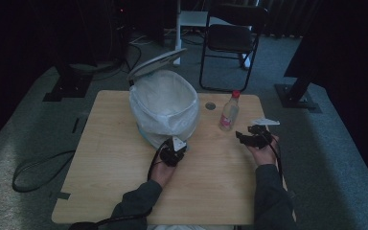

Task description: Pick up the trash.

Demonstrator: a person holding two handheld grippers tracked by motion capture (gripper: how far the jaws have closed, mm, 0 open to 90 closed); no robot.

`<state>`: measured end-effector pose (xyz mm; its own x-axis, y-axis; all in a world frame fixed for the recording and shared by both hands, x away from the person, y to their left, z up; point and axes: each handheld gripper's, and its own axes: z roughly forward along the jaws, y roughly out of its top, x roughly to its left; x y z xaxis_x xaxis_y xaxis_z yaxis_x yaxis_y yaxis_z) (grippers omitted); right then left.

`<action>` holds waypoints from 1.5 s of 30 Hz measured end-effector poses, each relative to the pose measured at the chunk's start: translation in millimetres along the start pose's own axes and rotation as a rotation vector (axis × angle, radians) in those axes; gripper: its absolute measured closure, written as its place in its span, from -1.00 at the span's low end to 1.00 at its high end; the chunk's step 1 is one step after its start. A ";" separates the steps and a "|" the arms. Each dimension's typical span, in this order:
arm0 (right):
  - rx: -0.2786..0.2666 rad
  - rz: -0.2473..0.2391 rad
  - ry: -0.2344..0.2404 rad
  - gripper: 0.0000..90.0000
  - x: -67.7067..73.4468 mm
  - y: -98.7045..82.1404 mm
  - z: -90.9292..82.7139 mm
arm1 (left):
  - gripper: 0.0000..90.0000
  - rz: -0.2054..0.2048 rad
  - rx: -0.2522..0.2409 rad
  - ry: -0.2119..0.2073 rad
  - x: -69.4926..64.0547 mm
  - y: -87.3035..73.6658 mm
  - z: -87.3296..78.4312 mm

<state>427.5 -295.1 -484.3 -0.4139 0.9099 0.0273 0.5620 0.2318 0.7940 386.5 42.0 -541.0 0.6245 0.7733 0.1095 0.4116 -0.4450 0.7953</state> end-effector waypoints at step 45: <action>-0.133 -0.036 0.019 0.02 4.3 101.0 -12.6 | 1.00 -0.028 0.005 -0.019 -2.2 -0.5 0.0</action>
<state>473.5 -272.1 -396.4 -0.4460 0.8950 0.0078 0.4475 0.2155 0.8679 384.9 40.5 -541.6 0.6252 0.7768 0.0755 0.4328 -0.4256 0.7947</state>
